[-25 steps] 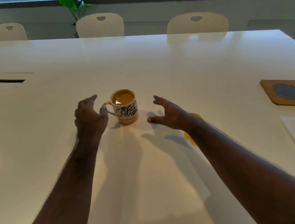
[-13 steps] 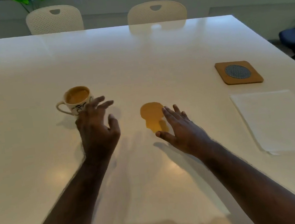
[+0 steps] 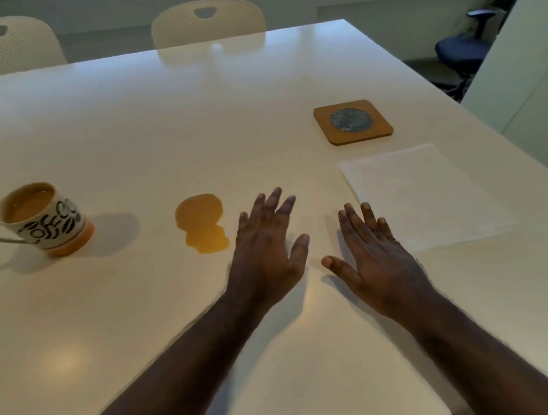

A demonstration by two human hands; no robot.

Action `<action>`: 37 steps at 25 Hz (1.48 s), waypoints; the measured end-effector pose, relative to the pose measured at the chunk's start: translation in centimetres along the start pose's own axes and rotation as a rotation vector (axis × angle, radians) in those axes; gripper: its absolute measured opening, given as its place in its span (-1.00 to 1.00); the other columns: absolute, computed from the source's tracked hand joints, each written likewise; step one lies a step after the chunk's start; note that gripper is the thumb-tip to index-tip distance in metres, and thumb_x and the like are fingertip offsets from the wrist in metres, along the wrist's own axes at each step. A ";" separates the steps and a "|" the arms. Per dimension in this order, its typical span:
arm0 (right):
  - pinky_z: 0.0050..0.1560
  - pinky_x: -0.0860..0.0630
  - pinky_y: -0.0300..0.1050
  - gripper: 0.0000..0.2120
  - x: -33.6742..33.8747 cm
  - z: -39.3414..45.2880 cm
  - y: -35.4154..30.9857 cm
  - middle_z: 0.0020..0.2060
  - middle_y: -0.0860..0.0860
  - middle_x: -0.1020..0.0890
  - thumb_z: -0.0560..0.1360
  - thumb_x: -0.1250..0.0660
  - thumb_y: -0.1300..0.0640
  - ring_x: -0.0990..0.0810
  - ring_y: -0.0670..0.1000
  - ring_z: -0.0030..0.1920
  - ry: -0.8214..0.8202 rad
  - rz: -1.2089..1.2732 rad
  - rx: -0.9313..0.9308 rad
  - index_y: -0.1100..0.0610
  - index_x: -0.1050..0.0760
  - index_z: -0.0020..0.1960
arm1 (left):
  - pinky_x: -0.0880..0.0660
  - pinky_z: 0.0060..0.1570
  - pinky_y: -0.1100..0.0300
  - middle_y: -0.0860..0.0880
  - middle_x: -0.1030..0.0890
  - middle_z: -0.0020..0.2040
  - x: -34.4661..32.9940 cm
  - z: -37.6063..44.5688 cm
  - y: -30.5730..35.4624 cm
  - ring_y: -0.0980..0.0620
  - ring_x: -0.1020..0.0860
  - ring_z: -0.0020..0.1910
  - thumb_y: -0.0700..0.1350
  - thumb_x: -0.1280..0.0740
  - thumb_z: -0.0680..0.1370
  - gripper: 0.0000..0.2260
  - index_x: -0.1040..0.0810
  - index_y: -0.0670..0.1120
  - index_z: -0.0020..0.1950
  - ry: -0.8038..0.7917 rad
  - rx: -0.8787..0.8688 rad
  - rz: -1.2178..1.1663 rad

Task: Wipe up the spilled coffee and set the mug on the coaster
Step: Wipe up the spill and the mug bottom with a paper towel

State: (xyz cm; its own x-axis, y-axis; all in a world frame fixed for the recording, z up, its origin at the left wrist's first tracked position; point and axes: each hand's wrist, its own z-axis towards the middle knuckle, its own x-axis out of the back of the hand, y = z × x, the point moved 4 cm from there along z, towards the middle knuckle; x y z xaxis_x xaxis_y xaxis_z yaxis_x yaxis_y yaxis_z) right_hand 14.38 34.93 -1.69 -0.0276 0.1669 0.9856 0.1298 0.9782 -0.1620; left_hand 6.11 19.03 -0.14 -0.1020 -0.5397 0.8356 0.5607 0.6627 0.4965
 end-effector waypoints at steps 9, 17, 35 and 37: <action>0.51 0.23 -0.06 -0.27 2.0 -2.5 8.8 0.56 -0.07 0.19 0.52 0.27 -0.32 0.33 -0.05 0.53 0.041 0.090 -0.149 0.03 0.22 0.58 | 0.06 0.52 -0.09 0.00 -0.19 0.57 -6.7 3.2 7.6 0.00 -0.04 0.57 0.07 -0.17 0.55 -0.47 -0.24 0.01 0.52 -0.193 -0.192 0.007; 0.44 -0.23 0.07 -0.53 3.2 -3.1 14.7 0.54 -0.05 -0.24 0.63 -0.01 0.03 -0.10 -0.01 0.55 0.113 0.128 -0.270 -0.02 -0.21 0.53 | -0.13 0.48 0.04 -0.02 -0.46 0.39 -8.0 4.1 9.7 0.04 -0.34 0.42 -0.15 -0.33 0.44 -0.57 -0.51 -0.05 0.33 -0.327 -0.333 -0.016; 0.16 -0.47 0.01 -0.62 3.8 -3.0 15.6 0.42 -0.13 -0.42 0.60 -0.10 0.04 -0.41 0.00 0.35 0.166 0.146 -0.271 -0.08 -0.45 0.37 | -0.42 0.01 0.36 -0.05 -0.63 0.14 -7.4 5.3 10.4 0.04 -0.61 0.03 -0.25 -0.32 0.56 -0.81 -0.67 -0.14 0.11 -0.269 -0.446 -0.077; 0.18 -0.46 0.02 -0.62 4.0 -3.0 15.8 0.41 -0.10 -0.44 0.62 -0.08 -0.03 -0.42 0.02 0.35 0.178 0.166 -0.281 -0.06 -0.46 0.37 | -0.42 -0.02 0.37 -0.06 -0.66 0.08 -7.0 5.7 10.8 0.04 -0.62 -0.02 -0.24 -0.31 0.56 -0.82 -0.66 -0.16 0.10 -0.196 -0.434 -0.100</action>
State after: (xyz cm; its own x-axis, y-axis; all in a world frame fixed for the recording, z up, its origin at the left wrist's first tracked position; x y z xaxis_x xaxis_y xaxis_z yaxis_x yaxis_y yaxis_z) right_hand 19.26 50.65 -0.19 0.1865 0.2723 0.9440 0.3860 0.8633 -0.3253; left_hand 8.18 32.93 0.72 -0.3023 -0.4540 0.8381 0.8272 0.3120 0.4674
